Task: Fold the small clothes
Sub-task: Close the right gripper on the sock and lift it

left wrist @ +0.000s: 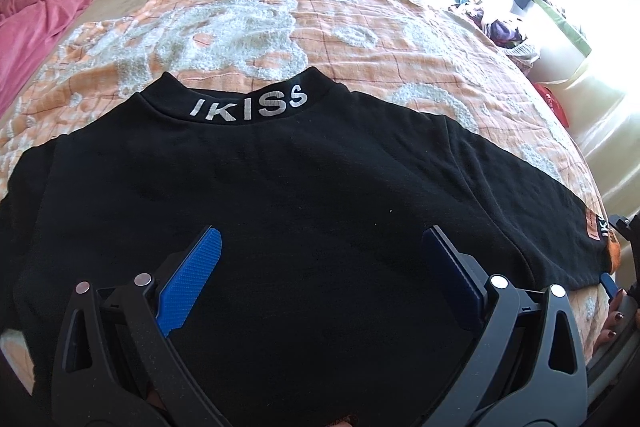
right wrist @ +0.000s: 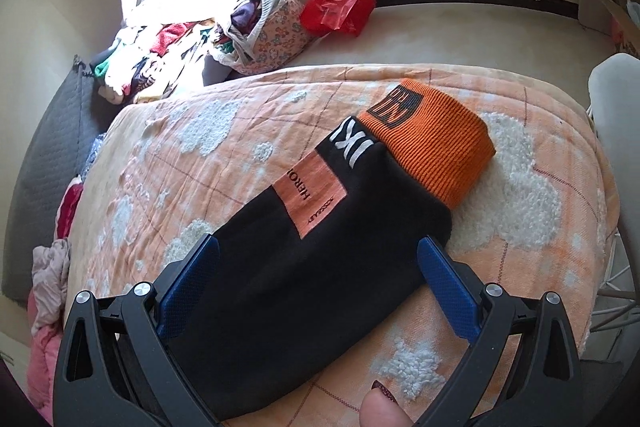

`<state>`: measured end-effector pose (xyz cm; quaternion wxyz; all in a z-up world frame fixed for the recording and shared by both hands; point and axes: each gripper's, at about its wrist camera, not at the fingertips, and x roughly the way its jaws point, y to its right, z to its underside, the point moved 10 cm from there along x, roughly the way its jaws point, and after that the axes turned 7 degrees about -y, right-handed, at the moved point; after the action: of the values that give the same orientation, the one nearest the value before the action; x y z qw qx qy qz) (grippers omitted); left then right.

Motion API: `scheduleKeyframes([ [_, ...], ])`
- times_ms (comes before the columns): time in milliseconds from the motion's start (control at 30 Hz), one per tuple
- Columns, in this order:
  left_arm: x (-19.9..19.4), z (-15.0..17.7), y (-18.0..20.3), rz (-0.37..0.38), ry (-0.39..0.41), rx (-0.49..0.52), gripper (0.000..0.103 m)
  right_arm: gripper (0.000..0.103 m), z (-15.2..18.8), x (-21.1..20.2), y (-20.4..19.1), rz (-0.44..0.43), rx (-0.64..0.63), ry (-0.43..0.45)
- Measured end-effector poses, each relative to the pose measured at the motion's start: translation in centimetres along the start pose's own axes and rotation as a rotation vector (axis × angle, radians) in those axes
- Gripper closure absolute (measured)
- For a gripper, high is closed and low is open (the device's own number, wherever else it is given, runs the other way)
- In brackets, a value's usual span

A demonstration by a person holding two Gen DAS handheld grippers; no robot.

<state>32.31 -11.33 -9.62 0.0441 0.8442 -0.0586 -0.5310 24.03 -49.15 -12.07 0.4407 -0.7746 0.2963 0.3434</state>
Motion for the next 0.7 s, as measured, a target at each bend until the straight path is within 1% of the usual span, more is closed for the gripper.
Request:
scheduleKeyframes([
  [200, 0.2, -0.2, 0.0, 0.003, -0.002, -0.002, 0.009, 0.004, -0.4, -0.2, 0.6, -0.02, 0.043, 0.007],
  [367, 0.1, -1.0, -0.5, 0.001, 0.005, -0.016, 0.009, 0.004, -1.0, -1.4, 1.5, 0.025, 0.075, 0.074],
  [433, 0.0, -1.3, -0.8, 0.003, 0.01, -0.024, 0.009, 0.004, -1.1, -1.0, 1.8, 0.017, 0.089, 0.057],
  [467, 0.0, -1.5, -0.9, 0.003, 0.01, -0.028, 0.009, 0.004, -0.9, -0.4, 2.2, 0.015, 0.108, 0.034],
  [567, -0.1, -1.9, -1.3, 0.005, 0.014, -0.045, 0.009, 0.004, -0.5, 1.1, 2.7, -0.021, 0.161, -0.028],
  [633, -0.1, -2.2, -1.6, 0.008, 0.015, -0.057, 0.009, 0.004, -0.9, 0.9, 2.4, -0.064, 0.179, -0.013],
  [700, -0.2, -2.3, -1.8, 0.002, 0.016, -0.059, 0.009, 0.004, -1.3, 1.2, 1.7, -0.114, 0.18, -0.033],
])
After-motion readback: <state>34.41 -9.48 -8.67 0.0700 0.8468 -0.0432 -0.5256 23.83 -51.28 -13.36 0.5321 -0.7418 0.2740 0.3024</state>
